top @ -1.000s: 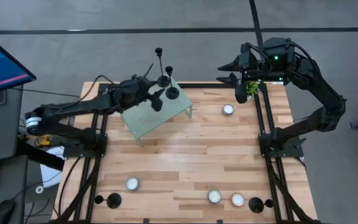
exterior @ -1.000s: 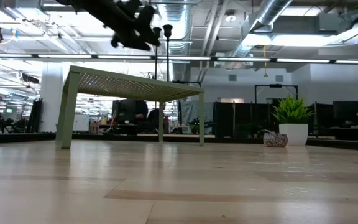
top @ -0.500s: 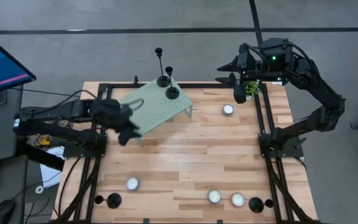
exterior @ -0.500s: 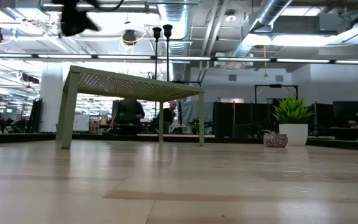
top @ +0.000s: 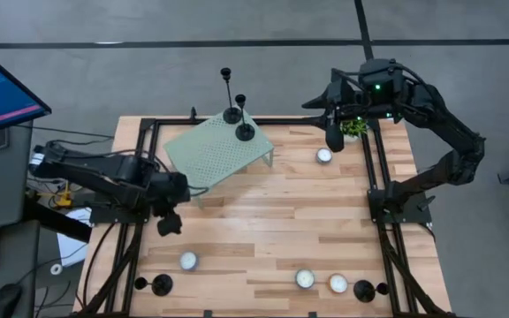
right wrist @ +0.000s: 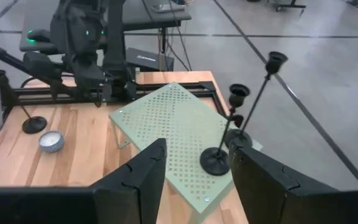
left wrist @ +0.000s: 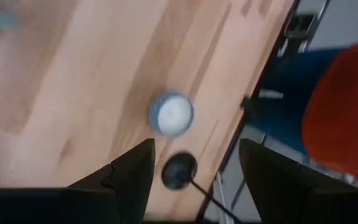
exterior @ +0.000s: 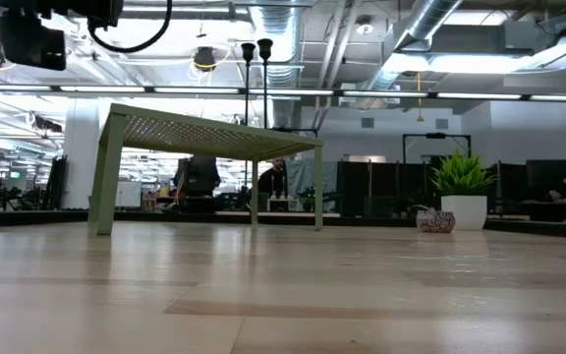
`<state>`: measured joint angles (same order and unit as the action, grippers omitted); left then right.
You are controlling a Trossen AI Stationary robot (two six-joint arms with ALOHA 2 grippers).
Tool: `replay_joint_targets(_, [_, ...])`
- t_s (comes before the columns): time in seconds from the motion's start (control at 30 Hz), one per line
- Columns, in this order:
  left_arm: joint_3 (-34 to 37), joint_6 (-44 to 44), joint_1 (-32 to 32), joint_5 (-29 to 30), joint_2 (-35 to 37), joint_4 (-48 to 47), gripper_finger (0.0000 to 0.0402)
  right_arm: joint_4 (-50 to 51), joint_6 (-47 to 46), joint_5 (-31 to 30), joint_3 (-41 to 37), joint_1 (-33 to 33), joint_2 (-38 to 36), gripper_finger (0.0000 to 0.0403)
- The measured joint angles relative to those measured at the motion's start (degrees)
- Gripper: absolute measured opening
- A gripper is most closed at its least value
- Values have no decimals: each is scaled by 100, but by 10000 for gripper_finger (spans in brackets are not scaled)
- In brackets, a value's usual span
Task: Pick & Place candle stick holders
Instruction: Put the black candle holder on the shelf
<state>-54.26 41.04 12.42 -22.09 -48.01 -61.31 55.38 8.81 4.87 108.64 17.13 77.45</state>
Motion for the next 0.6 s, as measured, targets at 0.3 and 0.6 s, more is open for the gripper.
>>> replay_joint_targets(0.3, [0, -47, 1008, -38, -267, -82, 233, -11, 12, 172, 15, -149, 92, 168])
replay_joint_targets(0.6, [508, 1295, 1288, -903, -613, -43, 233, 25, 14, 178, 7, -176, 165, 171])
